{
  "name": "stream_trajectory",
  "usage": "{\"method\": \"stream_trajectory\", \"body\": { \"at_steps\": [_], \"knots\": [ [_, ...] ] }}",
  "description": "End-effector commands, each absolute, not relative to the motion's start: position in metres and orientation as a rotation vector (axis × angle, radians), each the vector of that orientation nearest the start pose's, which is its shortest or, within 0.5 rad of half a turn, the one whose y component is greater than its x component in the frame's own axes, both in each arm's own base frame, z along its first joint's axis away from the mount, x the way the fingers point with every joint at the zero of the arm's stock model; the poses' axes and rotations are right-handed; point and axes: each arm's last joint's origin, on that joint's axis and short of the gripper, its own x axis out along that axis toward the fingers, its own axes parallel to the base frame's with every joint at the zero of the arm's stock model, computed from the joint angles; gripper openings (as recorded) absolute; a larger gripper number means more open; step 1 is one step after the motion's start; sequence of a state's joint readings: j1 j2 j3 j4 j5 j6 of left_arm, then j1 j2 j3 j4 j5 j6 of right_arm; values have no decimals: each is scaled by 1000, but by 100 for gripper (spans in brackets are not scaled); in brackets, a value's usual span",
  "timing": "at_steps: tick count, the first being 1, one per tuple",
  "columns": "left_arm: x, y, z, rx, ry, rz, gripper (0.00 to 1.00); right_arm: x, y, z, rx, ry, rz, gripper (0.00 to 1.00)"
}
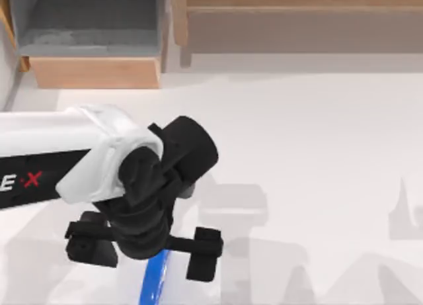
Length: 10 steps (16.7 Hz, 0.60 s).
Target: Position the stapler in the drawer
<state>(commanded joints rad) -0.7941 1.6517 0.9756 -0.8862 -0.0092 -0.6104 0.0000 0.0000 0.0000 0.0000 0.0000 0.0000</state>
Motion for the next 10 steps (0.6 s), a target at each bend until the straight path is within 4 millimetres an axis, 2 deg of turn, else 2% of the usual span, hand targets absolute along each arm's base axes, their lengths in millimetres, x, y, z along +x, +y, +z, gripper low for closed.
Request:
{"method": "stream_trajectory", "body": {
  "at_steps": [5,10],
  "knots": [
    [195,-195,156,141,1553,-140,100,106,-1,160,0,0,0,100],
    [197,-197,123,140,1548,-145,100,106,-1,160,0,0,0,100]
  ]
}}
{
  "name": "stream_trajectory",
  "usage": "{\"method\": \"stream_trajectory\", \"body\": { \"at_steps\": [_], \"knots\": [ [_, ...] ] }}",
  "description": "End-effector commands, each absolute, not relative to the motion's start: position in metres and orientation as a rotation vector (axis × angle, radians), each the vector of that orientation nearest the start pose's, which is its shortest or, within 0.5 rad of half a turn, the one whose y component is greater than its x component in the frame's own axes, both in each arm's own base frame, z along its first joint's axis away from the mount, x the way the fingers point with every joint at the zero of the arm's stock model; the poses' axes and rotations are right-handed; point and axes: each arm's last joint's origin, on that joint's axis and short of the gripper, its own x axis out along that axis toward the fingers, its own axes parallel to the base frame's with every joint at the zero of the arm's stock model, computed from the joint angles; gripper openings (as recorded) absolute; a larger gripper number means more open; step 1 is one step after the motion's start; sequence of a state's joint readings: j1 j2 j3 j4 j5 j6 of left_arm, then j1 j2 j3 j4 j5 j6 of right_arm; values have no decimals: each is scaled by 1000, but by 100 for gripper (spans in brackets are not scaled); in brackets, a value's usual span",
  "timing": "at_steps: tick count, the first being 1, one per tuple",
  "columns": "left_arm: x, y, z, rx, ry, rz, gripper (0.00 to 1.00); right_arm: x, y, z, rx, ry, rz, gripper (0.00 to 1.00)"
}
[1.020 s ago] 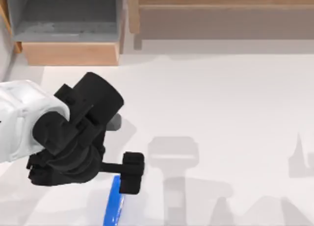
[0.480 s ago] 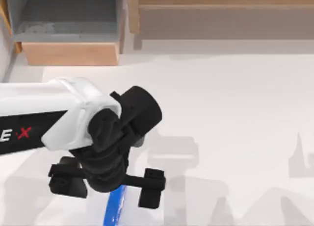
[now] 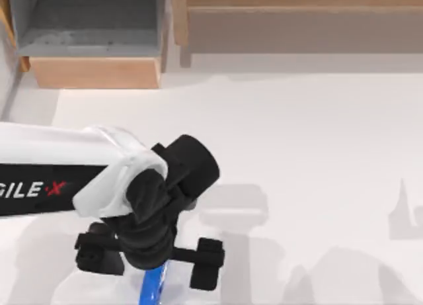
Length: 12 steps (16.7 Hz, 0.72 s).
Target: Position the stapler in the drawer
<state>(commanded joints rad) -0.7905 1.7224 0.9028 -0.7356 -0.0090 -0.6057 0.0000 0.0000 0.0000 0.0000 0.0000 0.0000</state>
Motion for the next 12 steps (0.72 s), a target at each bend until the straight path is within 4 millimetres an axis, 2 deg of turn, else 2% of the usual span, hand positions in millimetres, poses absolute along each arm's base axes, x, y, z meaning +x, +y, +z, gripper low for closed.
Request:
{"method": "stream_trajectory", "body": {
  "at_steps": [3,6,12],
  "knots": [
    [196,-196,108,144,1553,-142,100,106,-1,160,0,0,0,100],
    [196,-196,107,144,1554,-142,100,106,-1,160,0,0,0,100],
    [196,-196,107,144,1554,-142,55,106,-1,160,0,0,0,100]
  ]
}}
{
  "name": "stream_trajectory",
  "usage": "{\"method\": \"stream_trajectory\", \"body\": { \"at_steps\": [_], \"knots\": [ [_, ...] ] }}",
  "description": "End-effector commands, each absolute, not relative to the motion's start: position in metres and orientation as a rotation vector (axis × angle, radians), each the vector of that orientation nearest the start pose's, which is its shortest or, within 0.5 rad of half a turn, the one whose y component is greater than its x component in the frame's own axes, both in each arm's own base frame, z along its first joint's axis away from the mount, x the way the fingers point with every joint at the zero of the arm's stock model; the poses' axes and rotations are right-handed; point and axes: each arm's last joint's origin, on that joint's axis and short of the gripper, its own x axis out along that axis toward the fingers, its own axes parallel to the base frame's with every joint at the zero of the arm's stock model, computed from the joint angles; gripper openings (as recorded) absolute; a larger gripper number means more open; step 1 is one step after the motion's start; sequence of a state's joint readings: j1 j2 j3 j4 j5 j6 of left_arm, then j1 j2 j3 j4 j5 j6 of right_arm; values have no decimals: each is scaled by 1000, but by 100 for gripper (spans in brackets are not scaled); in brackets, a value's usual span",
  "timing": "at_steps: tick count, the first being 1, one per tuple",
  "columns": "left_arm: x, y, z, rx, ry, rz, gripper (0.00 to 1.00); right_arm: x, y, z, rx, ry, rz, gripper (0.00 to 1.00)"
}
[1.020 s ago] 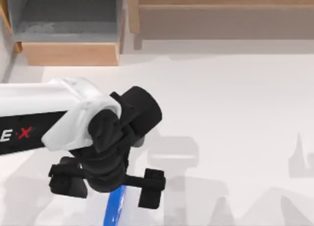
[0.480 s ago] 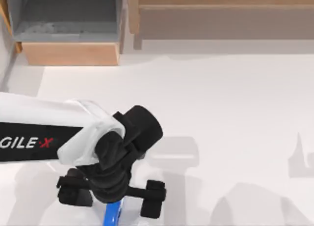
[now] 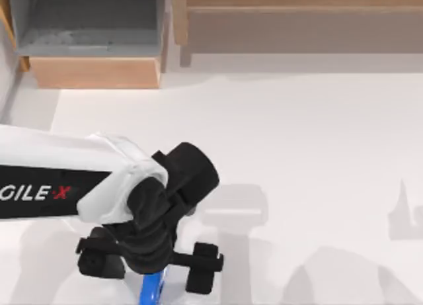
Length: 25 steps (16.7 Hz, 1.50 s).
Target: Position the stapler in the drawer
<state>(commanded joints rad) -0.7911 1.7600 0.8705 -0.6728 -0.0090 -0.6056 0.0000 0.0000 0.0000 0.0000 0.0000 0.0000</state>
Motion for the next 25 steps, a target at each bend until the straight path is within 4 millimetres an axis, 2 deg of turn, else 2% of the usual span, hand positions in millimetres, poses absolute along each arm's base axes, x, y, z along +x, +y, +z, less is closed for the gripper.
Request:
{"method": "stream_trajectory", "body": {
  "at_steps": [7,15,23,25],
  "knots": [
    [196,-196,107,144,1554,-142,2,106,-1,160,0,0,0,100],
    [196,-196,107,144,1554,-142,0,106,-1,160,0,0,0,100],
    [196,-196,141,148,1544,-146,0,106,-1,160,0,0,0,100],
    [196,-196,144,145,1539,-149,0,106,-1,160,0,0,0,100]
  ]
}}
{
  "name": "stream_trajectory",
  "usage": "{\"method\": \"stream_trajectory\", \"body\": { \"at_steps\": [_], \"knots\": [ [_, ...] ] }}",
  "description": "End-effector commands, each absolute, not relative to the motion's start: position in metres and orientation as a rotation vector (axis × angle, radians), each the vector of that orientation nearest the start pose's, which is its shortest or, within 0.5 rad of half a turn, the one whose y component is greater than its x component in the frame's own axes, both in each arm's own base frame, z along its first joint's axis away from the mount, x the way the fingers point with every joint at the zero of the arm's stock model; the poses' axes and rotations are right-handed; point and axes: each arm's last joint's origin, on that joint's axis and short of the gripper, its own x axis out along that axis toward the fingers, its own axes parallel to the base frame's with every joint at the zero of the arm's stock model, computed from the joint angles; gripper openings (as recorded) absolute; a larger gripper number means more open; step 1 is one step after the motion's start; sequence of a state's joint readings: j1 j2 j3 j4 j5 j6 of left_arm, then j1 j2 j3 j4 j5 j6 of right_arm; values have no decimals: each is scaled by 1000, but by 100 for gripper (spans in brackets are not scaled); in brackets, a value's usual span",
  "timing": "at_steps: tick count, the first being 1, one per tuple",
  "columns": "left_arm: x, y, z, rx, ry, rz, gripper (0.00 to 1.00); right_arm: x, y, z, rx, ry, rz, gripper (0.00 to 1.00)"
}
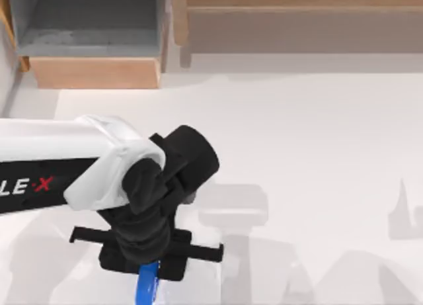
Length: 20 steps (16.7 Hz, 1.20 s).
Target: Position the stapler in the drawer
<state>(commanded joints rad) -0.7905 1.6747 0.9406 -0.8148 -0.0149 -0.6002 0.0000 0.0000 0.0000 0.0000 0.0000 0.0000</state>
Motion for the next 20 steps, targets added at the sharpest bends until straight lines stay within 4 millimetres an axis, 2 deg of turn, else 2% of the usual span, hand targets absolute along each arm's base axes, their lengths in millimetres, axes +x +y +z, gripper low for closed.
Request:
{"method": "stream_trajectory", "body": {
  "at_steps": [3,5,7,10,13,16,18,20],
  "knots": [
    [196,-196,142,149,1543,-147,0,106,-1,160,0,0,0,100],
    [206,-194,149,149,1513,-147,0,106,-1,160,0,0,0,100],
    [229,-188,166,153,1444,-140,0,106,-1,160,0,0,0,100],
    [282,-164,208,185,1296,-106,0,106,-1,160,0,0,0,100],
    [342,-117,266,253,1139,-23,0,106,-1,160,0,0,0,100],
    [390,-48,321,331,1038,96,0,106,-1,160,0,0,0,100],
    [412,2,340,367,1037,172,0,106,-1,160,0,0,0,100],
    [428,51,339,378,1085,219,0,106,-1,160,0,0,0,100]
  ]
}}
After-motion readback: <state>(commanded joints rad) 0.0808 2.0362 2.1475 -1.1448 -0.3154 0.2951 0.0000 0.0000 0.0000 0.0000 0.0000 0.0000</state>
